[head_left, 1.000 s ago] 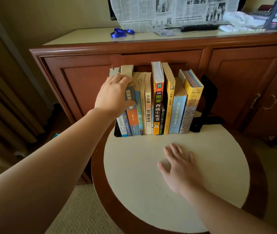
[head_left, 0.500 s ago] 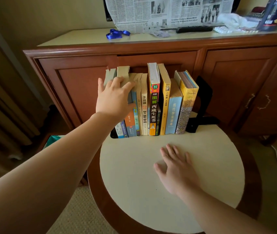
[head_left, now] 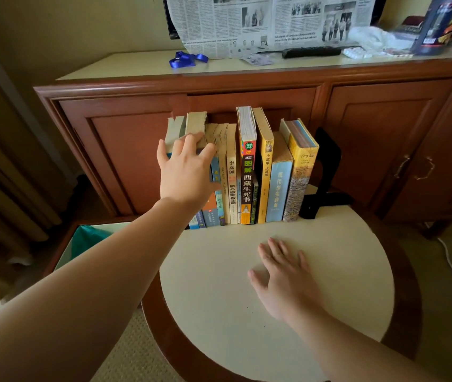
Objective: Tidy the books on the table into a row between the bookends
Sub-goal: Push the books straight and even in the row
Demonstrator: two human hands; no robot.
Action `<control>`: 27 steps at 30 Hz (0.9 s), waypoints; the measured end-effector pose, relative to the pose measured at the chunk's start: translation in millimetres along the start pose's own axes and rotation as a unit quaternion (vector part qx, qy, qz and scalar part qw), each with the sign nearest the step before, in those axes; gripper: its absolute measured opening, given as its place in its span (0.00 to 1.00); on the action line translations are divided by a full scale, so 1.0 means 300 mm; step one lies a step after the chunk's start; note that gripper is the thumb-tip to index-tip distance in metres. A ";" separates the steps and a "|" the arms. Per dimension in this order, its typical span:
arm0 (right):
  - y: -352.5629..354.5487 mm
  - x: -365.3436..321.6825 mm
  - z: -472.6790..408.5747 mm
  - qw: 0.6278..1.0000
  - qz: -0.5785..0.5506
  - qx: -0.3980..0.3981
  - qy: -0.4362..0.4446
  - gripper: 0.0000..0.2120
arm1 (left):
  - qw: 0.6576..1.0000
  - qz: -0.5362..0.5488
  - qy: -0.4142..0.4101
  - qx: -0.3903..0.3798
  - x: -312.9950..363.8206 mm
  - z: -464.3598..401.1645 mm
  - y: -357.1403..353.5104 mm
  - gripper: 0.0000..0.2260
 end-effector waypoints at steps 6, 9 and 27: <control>-0.006 0.003 -0.003 1.000 0.000 0.001 0.001 0.36 | 1.000 -0.017 0.010 -0.003 0.012 -0.018 0.001 0.34; -0.004 0.002 -0.002 1.000 -0.002 0.006 0.002 0.36 | 0.998 -0.057 -0.001 -0.014 0.025 -0.032 0.006 0.37; 0.069 0.057 0.004 0.981 -0.178 0.073 -0.006 0.31 | 0.991 0.111 -0.063 -0.042 0.168 0.154 -0.162 0.38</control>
Point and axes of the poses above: each hand's wrist, its own z-axis away from the middle knuckle, its own y-axis out of the back of the hand, x = y × z, the point moved 6 cm from there along -z, towards the middle knuckle, and after that the axes turned 14 degrees about -x, right-handed, at the moved point
